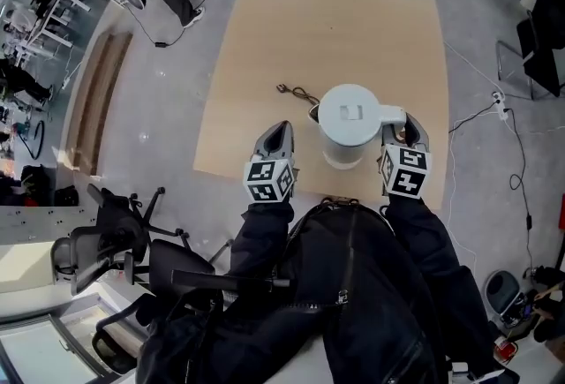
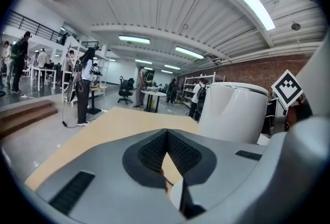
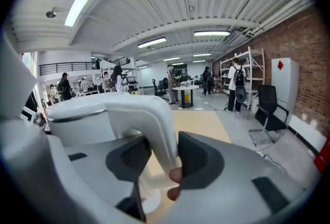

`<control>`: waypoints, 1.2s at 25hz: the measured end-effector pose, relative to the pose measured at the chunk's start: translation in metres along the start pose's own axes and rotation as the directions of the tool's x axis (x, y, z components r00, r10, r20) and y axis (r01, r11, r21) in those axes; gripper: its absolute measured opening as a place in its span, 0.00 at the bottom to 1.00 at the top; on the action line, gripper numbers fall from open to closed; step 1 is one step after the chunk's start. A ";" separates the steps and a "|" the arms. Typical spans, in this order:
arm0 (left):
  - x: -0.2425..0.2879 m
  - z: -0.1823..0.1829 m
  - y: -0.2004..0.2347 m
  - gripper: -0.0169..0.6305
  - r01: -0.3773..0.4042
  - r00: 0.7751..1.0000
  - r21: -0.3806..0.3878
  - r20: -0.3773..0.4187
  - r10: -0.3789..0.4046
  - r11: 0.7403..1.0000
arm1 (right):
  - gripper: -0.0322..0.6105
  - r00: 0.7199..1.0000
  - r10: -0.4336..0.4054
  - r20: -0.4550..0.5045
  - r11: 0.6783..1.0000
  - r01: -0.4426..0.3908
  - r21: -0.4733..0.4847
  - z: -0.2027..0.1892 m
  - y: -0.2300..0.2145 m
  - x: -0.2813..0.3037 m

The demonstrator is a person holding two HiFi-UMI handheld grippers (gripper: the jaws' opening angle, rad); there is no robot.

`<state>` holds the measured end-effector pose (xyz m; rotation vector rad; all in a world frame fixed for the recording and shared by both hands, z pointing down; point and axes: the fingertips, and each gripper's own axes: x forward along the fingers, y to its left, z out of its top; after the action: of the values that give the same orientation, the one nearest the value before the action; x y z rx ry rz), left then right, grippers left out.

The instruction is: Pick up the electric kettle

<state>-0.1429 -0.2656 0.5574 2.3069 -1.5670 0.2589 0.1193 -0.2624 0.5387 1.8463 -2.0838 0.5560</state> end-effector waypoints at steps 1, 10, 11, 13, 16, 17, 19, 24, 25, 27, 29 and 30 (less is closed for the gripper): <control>-0.001 0.010 -0.004 0.03 0.012 1.000 0.005 0.024 -0.012 1.000 | 0.29 1.000 0.001 0.014 1.000 -0.001 -0.001 0.009 0.000 -0.004; -0.011 0.110 -0.029 0.03 0.056 0.973 0.063 0.218 -0.068 0.996 | 0.30 0.990 -0.012 0.143 1.000 0.016 -0.026 0.084 -0.002 -0.039; -0.014 0.118 -0.029 0.03 0.054 0.970 0.068 0.234 -0.069 0.996 | 0.30 0.988 -0.012 0.156 1.000 0.017 -0.026 0.089 -0.001 -0.043; -0.018 0.133 -0.031 0.03 0.051 0.963 0.074 0.260 -0.069 0.996 | 0.30 0.984 -0.013 0.180 1.000 0.018 -0.024 0.099 -0.002 -0.050; -0.023 0.150 -0.036 0.03 0.054 0.954 0.084 0.290 -0.076 0.995 | 0.30 0.977 -0.010 0.211 1.000 0.016 -0.026 0.114 -0.002 -0.060; -0.025 0.153 -0.037 0.03 0.055 0.952 0.085 0.297 -0.078 0.995 | 0.30 0.976 -0.009 0.218 1.000 0.016 -0.027 0.117 0.000 -0.063; -0.030 0.159 -0.039 0.03 0.054 0.948 0.087 0.309 -0.079 0.995 | 0.30 0.973 -0.010 0.229 0.999 0.017 -0.030 0.122 0.002 -0.069; -0.032 0.169 -0.041 0.03 0.051 0.941 0.085 0.329 -0.077 0.995 | 0.30 0.969 -0.010 0.248 0.999 0.020 -0.037 0.128 0.003 -0.073; -0.032 0.170 -0.041 0.03 0.052 0.941 0.085 0.330 -0.077 0.995 | 0.30 0.969 -0.009 0.249 0.999 0.019 -0.035 0.128 0.003 -0.073; -0.032 0.171 -0.041 0.03 0.054 0.940 0.087 0.332 -0.080 0.995 | 0.30 0.968 -0.011 0.250 0.999 0.018 -0.029 0.129 0.003 -0.074; -0.032 0.172 -0.041 0.03 0.056 0.939 0.088 0.333 -0.083 0.994 | 0.30 0.967 -0.014 0.253 0.999 0.021 -0.024 0.129 0.002 -0.076; -0.033 0.172 -0.041 0.03 0.057 0.939 0.088 0.334 -0.084 0.994 | 0.30 0.967 -0.015 0.253 1.000 0.022 -0.022 0.129 0.002 -0.076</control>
<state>-0.1236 -0.2884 0.3797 2.5679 -1.6467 -0.1044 0.1307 -0.2567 0.3890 2.0115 -2.2167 0.3001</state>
